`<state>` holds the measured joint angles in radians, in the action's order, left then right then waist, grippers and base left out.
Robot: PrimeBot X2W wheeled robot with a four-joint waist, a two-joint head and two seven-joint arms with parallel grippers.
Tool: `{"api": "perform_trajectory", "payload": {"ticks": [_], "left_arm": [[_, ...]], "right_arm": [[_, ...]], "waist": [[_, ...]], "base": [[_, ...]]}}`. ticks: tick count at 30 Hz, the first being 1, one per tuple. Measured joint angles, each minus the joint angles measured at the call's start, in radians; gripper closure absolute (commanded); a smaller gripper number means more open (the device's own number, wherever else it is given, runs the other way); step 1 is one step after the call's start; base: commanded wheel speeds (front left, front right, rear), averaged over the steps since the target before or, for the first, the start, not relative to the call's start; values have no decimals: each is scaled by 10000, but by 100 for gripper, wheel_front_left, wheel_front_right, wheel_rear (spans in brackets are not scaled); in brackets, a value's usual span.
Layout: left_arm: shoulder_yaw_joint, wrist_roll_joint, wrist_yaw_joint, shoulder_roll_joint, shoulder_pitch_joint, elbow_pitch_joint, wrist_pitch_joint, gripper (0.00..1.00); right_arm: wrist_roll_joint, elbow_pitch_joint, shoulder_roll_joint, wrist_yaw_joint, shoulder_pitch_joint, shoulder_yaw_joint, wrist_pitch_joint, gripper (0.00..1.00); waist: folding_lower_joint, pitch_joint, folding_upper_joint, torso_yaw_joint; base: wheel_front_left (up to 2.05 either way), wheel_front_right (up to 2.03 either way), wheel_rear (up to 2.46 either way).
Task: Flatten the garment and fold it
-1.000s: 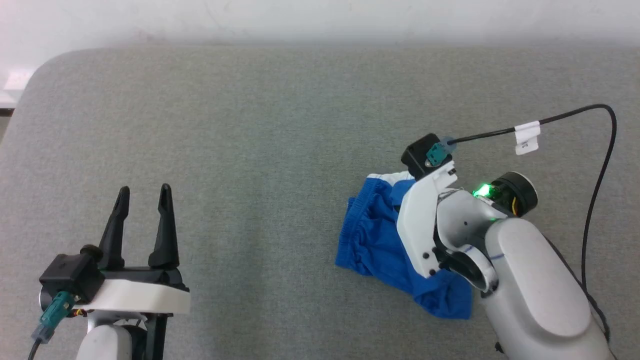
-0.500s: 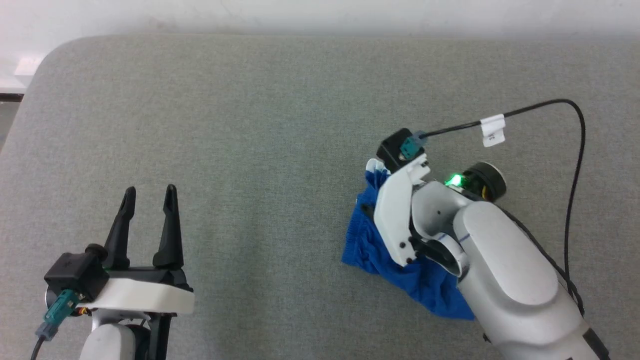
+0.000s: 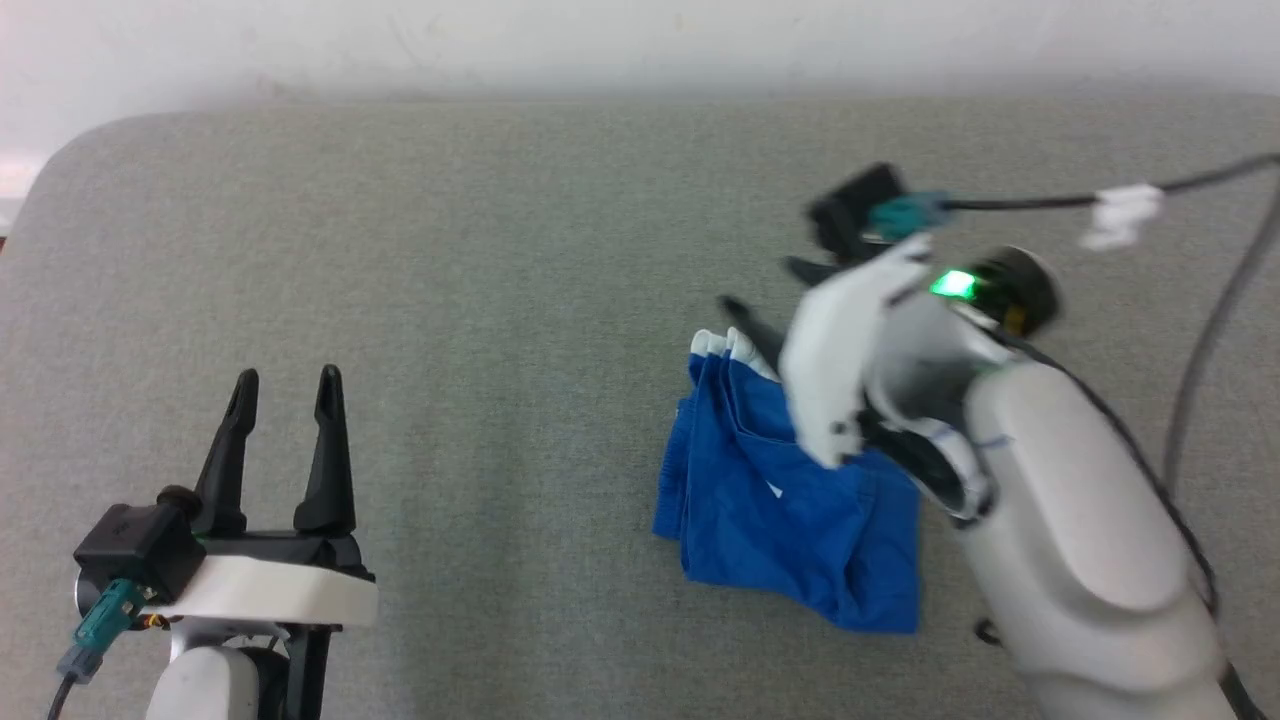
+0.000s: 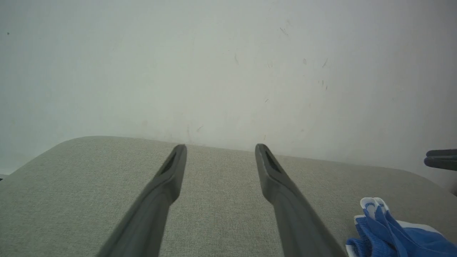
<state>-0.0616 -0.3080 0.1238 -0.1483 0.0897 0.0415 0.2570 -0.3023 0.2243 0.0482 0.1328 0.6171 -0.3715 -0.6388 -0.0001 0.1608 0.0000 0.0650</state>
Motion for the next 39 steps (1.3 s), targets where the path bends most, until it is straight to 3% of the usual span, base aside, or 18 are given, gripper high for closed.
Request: {"api": "perform_trajectory", "payload": {"ticks": [6, 11, 17, 30, 31, 32, 33, 39], "left_arm": [[-13, 13, 0, -4, -14, -144, 0, 0], [38, 15, 0, 2, -16, -173, 0, 0], [100, 13, 0, -4, -15, -182, 0, 0], [107, -6, 0, -100, -3, -182, 0, 0], [104, -6, 0, -104, -3, -184, 0, 0], [105, -8, 0, -105, -2, -184, 0, 0], [111, -8, 0, -105, -1, -184, 0, 0], [50, -21, 0, -98, 2, -199, 0, 0]], "right_arm": [[1501, -972, 21, -2, -1979, 2255, -663, 0], [1985, -1323, 48, -2, -3506, 3143, -1137, 0], [2190, -1127, 46, -2, -4190, 3104, -1319, 0], [1952, 384, 59, -12, -3624, 2215, -435, 0], [1950, 497, 63, -12, -3544, 2186, -416, 33], [1950, 554, 67, -12, -3487, 2155, -362, 89], [1948, 637, 63, -12, -3429, 2107, -336, 100], [2034, 813, 12, 2, -3150, 1793, -286, 100]], "waist": [[0, -61, 0, -222], [0, -7, 0, -261], [0, 93, 0, -200], [0, 330, 0, -5], [0, 344, 0, -1], [-1, 360, 0, 6], [0, 376, 0, 17], [0, 413, 0, -45]], "base": [[0, 0, 0], [0, 0, 0], [0, 0, 0], [0, 0, 0], [0, 0, 0], [0, 0, 0], [0, 0, 0], [0, 0, 0]]}}
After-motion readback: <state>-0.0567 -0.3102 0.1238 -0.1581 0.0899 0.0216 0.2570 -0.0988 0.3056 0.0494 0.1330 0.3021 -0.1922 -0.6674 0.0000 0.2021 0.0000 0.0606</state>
